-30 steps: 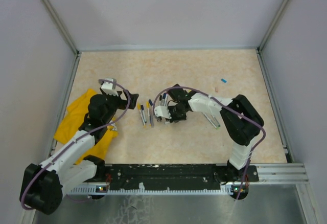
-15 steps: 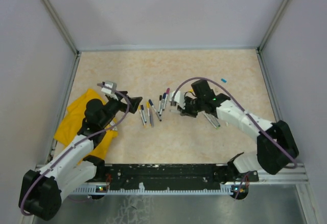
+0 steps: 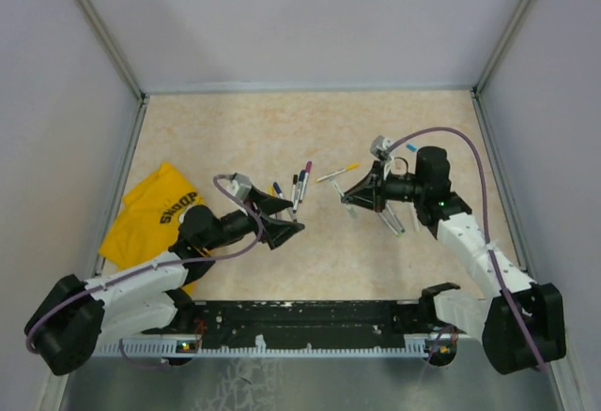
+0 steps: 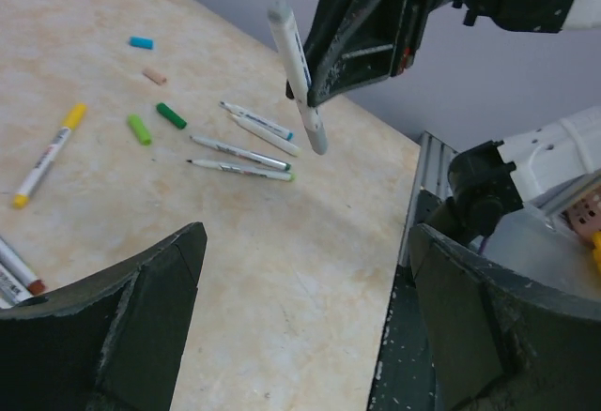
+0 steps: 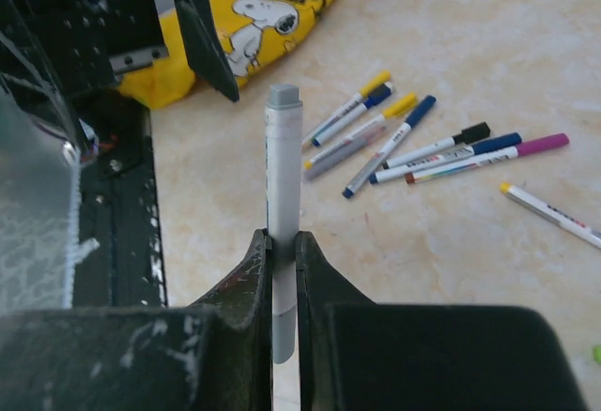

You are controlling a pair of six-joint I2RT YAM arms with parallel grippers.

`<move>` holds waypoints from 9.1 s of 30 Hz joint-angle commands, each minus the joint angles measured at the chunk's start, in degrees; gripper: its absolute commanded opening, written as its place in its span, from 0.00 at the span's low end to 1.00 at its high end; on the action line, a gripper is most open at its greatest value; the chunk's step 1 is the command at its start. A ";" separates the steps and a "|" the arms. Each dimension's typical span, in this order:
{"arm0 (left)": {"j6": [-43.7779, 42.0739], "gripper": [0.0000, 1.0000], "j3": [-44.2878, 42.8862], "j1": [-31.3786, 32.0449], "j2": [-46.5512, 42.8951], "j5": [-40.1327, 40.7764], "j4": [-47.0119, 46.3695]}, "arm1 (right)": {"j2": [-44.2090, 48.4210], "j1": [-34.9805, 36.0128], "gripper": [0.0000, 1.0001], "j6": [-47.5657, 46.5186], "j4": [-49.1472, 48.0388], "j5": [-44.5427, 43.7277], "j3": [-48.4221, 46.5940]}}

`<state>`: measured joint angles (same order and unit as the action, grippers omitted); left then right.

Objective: Open the pen caps
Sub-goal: Pick up the pen from the center of the board, then adjust the pen, then open the pen cap from the pen.

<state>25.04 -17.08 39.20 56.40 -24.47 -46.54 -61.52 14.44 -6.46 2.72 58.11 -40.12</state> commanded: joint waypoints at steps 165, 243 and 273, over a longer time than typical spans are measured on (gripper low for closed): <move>-4.78 0.86 -10.25 11.12 4.69 -6.08 18.89 | 19.00 16.68 0.00 -66.72 32.94 -15.88 3.20; 17.85 0.98 13.53 13.27 5.94 23.31 -39.05 | 9.30 9.18 0.00 -23.09 22.18 -10.74 -2.07; 19.07 0.96 12.27 16.25 14.56 27.65 -46.30 | 8.44 9.22 0.00 -22.18 21.27 -10.03 -1.63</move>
<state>43.68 -3.70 54.92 69.84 1.85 -86.28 -52.86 24.18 -29.32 26.13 46.70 -41.63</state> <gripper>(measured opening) 0.963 0.121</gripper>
